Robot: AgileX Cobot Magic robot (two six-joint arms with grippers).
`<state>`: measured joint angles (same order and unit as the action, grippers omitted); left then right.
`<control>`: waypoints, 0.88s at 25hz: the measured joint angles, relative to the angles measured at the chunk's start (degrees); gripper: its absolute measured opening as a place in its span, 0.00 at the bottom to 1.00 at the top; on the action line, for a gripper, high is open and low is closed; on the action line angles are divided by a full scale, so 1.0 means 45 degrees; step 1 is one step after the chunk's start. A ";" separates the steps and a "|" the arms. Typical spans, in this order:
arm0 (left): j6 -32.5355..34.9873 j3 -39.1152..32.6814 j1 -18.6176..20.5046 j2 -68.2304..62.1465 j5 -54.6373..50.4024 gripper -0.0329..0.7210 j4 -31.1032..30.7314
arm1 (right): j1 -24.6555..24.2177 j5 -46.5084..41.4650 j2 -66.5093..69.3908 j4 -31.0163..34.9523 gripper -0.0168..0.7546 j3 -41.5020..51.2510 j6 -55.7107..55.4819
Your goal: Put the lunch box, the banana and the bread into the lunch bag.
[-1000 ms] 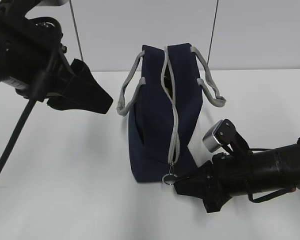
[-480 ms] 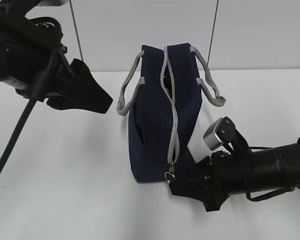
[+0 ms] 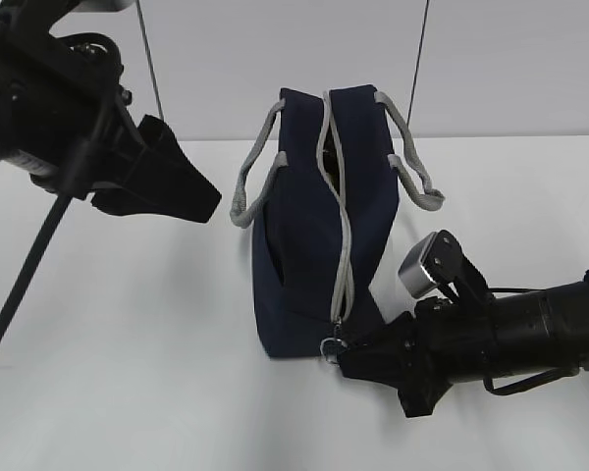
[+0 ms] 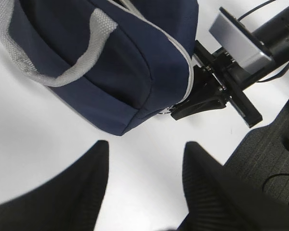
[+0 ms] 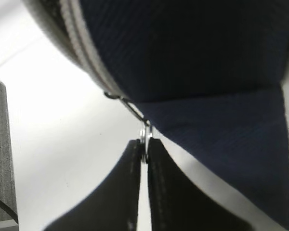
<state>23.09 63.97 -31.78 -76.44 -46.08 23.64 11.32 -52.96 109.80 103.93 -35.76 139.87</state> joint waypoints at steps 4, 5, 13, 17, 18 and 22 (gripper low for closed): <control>0.0000 0.0000 0.0000 0.0000 0.0000 0.52 0.0000 | 0.0000 0.0048 0.0000 0.0020 0.00 0.0000 0.0018; 0.0000 0.0000 0.0000 0.0000 0.0000 0.52 0.0000 | 0.0000 0.0048 0.0000 0.0020 0.00 0.0000 0.0018; 0.0000 0.0000 0.0000 0.0000 0.0011 0.52 -0.0012 | 0.0000 0.0214 -0.0300 -0.0709 0.00 0.0000 -0.1172; 0.0000 0.0000 0.0000 0.0000 0.0011 0.52 -0.0012 | 0.0000 0.0956 -0.1222 -0.1491 0.00 0.0000 -0.2187; 0.0000 0.0000 0.0000 0.0000 0.0011 0.52 -0.0012 | 0.0000 0.1156 -0.1412 -0.1728 0.00 0.0000 -0.2509; 0.0000 0.0000 0.0000 0.0000 0.0011 0.52 -0.0012 | 0.0000 0.1498 -0.2172 -0.2651 0.00 0.0000 -0.3590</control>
<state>23.09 63.97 -31.78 -76.44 -46.03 23.59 11.32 -46.22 100.03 92.00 -35.76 123.72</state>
